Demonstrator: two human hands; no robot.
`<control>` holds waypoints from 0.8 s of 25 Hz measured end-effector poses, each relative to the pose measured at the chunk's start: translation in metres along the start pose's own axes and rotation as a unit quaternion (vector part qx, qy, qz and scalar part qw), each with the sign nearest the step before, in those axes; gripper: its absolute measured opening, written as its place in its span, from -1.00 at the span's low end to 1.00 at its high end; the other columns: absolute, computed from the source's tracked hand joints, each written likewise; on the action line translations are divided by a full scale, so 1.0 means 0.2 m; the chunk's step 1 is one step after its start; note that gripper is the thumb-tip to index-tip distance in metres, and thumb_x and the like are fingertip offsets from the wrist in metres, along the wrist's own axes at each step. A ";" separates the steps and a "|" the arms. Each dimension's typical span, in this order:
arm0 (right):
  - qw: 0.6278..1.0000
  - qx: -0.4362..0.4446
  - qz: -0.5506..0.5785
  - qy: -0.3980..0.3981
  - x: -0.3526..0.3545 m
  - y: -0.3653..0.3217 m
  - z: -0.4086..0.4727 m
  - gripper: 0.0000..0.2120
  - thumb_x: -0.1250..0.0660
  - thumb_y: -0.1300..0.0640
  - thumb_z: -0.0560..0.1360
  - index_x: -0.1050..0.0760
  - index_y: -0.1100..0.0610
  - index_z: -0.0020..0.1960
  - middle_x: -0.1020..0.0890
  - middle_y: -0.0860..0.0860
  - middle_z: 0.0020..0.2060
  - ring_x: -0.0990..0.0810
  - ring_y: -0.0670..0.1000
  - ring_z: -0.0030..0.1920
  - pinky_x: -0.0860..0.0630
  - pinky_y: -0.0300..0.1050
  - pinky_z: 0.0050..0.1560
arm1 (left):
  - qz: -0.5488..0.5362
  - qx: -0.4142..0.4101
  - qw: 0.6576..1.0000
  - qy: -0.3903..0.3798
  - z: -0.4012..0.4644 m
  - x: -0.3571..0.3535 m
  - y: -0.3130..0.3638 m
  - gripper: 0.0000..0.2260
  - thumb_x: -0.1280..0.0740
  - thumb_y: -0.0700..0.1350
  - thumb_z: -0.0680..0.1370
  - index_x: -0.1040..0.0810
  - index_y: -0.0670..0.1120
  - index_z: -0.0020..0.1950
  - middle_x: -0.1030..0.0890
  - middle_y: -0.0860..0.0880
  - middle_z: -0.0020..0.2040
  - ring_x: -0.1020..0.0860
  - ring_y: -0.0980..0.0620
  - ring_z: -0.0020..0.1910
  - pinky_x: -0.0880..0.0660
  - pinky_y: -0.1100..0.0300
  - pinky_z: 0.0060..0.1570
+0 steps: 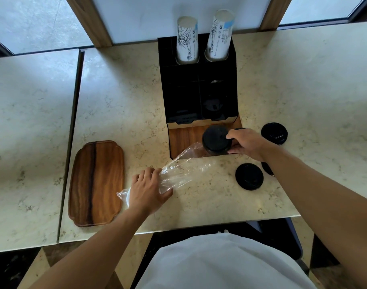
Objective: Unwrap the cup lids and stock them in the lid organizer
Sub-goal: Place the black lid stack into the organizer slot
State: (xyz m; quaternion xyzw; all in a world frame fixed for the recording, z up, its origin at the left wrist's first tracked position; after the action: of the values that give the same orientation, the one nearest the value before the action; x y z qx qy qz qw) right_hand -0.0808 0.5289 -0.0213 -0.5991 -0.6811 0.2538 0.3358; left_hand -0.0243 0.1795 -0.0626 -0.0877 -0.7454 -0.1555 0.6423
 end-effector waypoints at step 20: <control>0.912 -0.040 0.378 0.156 -0.03 -0.27 0.30 -0.65 -0.53 0.14 0.50 -0.54 0.22 0.22 -0.64 0.18 0.06 -0.69 0.12 0.09 -0.68 -0.03 0.09 | -0.005 0.099 0.995 -0.004 0.11 0.01 -0.03 -0.32 -0.17 0.38 0.48 -0.51 -0.08 0.38 -0.57 -0.10 0.19 -0.55 -0.13 0.17 -0.43 -0.08 0.21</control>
State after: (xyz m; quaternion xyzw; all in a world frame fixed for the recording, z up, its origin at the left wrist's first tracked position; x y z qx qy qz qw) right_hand -0.1606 0.5180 -0.0195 -0.8568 -0.3522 0.2371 0.2926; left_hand -0.0474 0.1823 -0.0641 -0.0203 -0.7604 -0.0836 0.6438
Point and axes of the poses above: each hand's wrist, its own z-axis towards the middle knuckle, its own x-axis out of the back of the hand, y = z × x, the point moved 5 cm from there along z, towards the middle knuckle
